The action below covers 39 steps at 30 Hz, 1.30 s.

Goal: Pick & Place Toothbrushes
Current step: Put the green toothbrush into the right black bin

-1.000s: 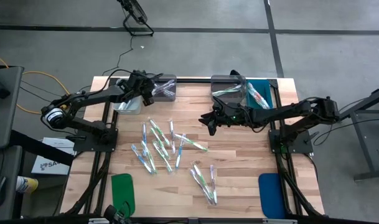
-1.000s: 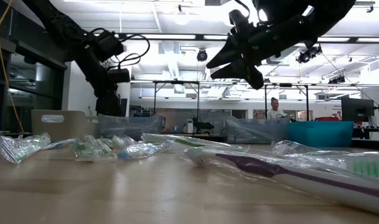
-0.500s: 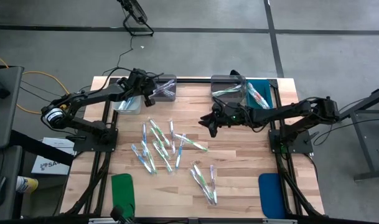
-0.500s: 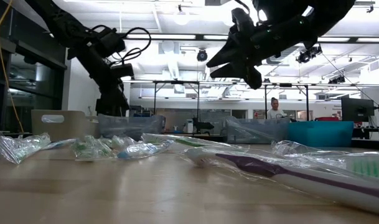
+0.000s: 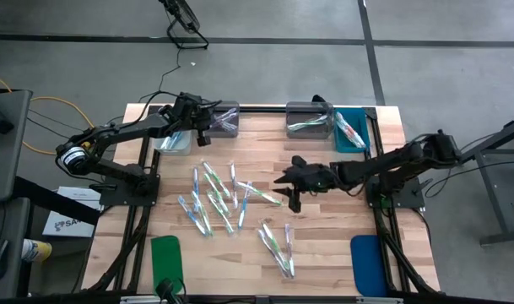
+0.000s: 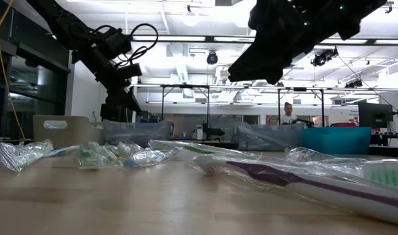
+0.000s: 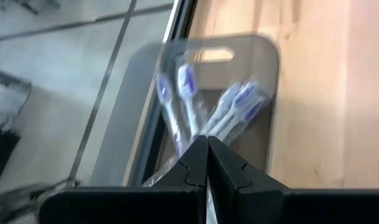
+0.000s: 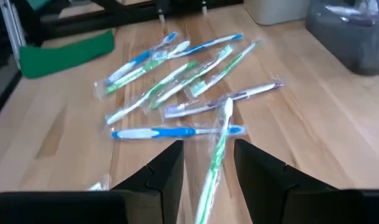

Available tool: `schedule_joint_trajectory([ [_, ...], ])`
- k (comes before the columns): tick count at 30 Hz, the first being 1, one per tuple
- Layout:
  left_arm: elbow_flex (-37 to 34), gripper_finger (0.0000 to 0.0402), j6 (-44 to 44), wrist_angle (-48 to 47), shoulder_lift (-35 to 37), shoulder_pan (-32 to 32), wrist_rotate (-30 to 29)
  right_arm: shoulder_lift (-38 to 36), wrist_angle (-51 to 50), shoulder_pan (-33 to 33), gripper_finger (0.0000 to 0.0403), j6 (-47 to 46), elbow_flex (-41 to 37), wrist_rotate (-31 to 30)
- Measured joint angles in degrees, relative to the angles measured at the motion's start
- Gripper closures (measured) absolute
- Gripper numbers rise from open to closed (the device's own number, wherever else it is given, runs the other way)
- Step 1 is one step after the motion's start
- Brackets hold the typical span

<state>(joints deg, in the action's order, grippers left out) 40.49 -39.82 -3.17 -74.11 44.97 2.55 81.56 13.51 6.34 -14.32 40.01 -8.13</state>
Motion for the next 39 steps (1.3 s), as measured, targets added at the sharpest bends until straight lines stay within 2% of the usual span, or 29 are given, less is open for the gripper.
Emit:
schedule_joint_trajectory([
  [9,-0.01,0.0401,-0.81,-1.42,2.35,0.00,4.41,5.83,1.30,4.56,0.0269,-0.34,0.00,-2.48],
  [15,-3.48,0.0401,-0.49,-1.11,7.36,0.00,4.58,9.33,3.19,6.79,0.0269,-0.82,0.00,-5.71],
  [21,-6.39,0.0401,-0.43,-0.97,11.13,-2.47,4.11,13.68,5.77,7.21,0.0266,0.05,0.00,-5.81],
  [26,-6.40,0.0401,-0.89,-0.49,11.79,-4.92,3.91,17.13,9.20,7.62,0.0240,0.65,0.00,-7.23],
  [32,-6.40,0.0401,-0.89,-0.43,11.80,-6.28,4.18,17.81,10.42,8.54,0.0198,0.65,0.02,-8.88],
  [39,-6.40,0.0401,-2.44,-1.16,11.80,-9.60,3.83,17.81,10.39,9.10,0.0188,0.67,0.02,-11.13],
])
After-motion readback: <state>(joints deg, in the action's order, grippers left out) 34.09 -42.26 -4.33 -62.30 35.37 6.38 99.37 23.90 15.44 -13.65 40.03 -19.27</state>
